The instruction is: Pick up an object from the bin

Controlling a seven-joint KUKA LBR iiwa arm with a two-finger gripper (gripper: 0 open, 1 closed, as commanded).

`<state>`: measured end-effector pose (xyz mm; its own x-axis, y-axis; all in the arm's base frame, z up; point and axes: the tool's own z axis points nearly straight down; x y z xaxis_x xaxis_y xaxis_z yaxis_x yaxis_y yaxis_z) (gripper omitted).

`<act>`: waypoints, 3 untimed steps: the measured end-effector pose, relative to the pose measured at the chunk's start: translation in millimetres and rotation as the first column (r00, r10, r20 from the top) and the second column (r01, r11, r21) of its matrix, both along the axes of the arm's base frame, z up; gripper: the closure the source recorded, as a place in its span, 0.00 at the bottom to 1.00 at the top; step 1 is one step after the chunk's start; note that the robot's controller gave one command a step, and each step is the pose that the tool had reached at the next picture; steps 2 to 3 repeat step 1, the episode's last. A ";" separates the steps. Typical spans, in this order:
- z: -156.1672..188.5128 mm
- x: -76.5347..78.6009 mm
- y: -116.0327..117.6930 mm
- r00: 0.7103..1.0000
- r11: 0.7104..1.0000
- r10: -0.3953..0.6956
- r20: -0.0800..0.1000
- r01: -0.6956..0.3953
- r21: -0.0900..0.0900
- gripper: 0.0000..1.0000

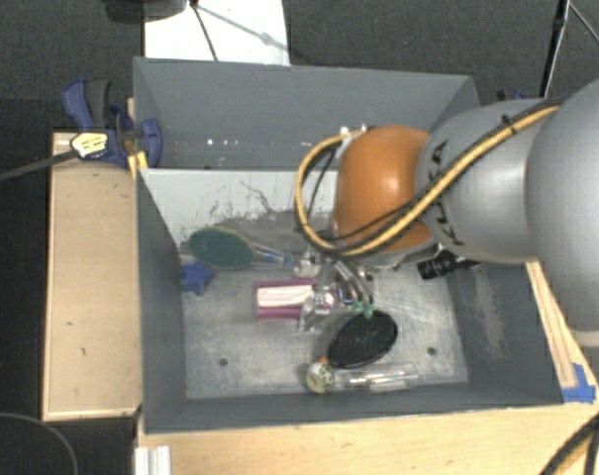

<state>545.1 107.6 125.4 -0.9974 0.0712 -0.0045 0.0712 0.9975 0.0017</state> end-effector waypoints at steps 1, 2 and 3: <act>48.7 1.4 -0.1 1.000 1.000 -0.001 0.002 0.001 0.001 1.00; 48.7 1.4 -0.1 1.000 1.000 -0.001 0.002 0.001 0.001 1.00; 48.7 1.4 -0.1 1.000 1.000 -0.001 0.002 0.001 0.001 1.00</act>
Offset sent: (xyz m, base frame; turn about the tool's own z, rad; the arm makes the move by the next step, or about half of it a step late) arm 0.0000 0.0000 0.0460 0.0000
